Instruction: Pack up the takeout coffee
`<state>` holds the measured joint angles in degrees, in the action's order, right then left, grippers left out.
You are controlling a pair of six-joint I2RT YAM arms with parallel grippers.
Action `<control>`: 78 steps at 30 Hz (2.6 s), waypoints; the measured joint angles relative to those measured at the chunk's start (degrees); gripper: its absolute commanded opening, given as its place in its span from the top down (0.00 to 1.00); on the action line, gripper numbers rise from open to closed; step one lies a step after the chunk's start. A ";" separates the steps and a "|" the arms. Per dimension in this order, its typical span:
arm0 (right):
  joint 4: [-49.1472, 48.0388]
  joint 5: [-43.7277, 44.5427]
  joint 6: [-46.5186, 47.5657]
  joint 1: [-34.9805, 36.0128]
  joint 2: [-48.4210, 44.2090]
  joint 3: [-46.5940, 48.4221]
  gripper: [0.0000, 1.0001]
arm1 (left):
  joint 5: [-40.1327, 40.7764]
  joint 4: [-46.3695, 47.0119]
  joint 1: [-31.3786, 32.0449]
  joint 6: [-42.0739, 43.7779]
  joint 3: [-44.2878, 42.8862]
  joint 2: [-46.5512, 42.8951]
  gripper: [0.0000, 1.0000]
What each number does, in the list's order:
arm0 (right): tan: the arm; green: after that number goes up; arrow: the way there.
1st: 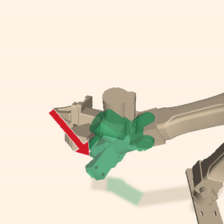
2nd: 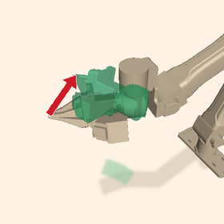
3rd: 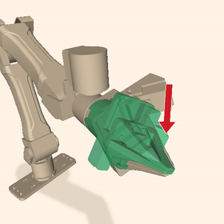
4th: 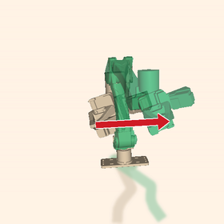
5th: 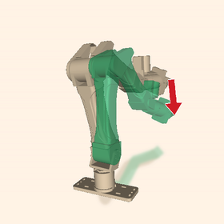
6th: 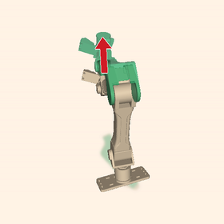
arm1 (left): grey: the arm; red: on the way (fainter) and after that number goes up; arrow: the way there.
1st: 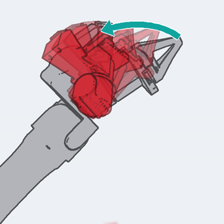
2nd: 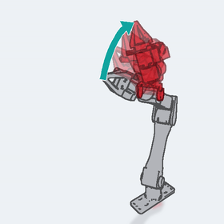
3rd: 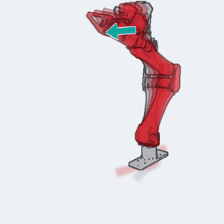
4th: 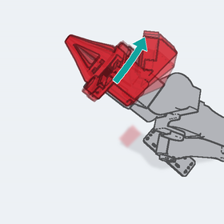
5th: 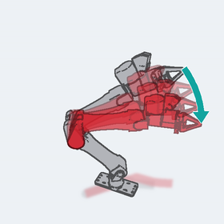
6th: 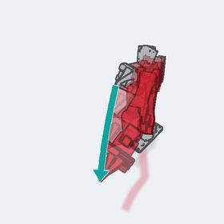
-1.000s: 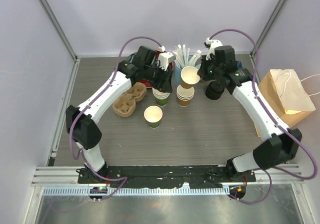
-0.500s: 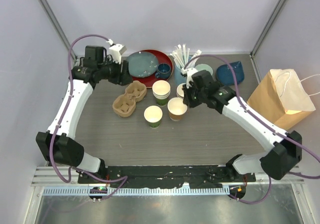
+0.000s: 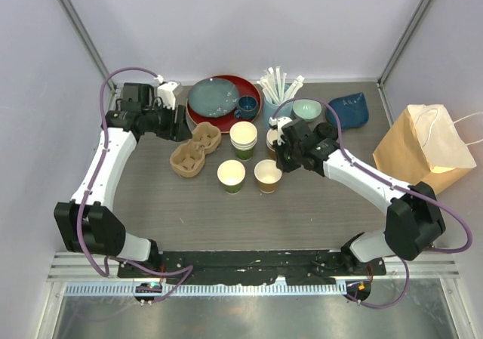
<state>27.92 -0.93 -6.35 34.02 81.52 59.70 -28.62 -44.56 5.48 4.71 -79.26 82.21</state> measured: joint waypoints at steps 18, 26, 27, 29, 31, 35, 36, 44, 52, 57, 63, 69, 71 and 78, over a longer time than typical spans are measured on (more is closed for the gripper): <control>-5.14 1.44 0.52 0.00 -1.88 -4.87 0.40 | -1.05 0.26 -0.37 0.33 0.02 -1.18 0.44; -2.03 5.77 1.81 -4.79 -8.92 4.59 0.46 | -1.44 0.28 -0.37 0.50 0.02 -1.18 0.44; -2.49 5.73 1.97 -8.61 -9.40 6.25 0.46 | -1.51 0.26 -0.37 0.52 0.02 -1.18 0.44; -3.52 6.08 2.25 -15.45 -8.92 8.26 0.46 | -1.75 0.33 -0.37 0.57 0.09 -1.18 0.44; -3.69 6.34 2.62 -20.85 -6.64 9.99 0.45 | -2.14 0.48 -0.37 0.72 0.35 -1.18 0.44; -2.97 4.07 6.14 -24.79 3.23 13.00 0.58 | -2.69 0.52 -0.37 1.31 0.81 -1.18 0.44; -2.23 3.02 7.58 -24.57 5.88 13.53 0.64 | -2.73 0.55 -0.37 1.42 0.83 -1.18 0.44; 3.89 -4.92 20.68 -26.32 14.88 16.55 0.63 | -3.50 0.57 -0.42 1.84 0.83 -1.16 0.44; 5.01 -10.64 30.25 -29.38 15.89 20.74 0.62 | -4.07 0.52 -0.59 1.99 0.83 -0.85 0.44; 8.07 -11.63 33.68 -29.38 21.07 23.89 0.62 | -4.39 0.46 -0.63 2.03 0.83 -0.81 0.44; 11.26 -8.76 34.77 -29.35 25.00 25.97 0.62 | -4.68 0.35 -0.63 2.10 0.83 -0.79 0.44; 11.67 -7.89 34.91 -29.38 25.00 26.58 0.61 | -5.03 0.13 -0.63 2.27 0.83 -0.44 0.44; 11.69 -7.69 34.95 -29.38 25.00 26.62 0.61 | -5.07 0.11 -0.63 2.32 0.83 -0.39 0.44; 12.72 -6.62 35.17 -29.40 25.33 26.99 0.67 | -5.09 0.09 -0.63 3.06 0.83 -0.39 0.44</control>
<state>40.64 -7.55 28.82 4.62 106.85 86.70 -33.71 -44.47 4.84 7.77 -78.43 81.82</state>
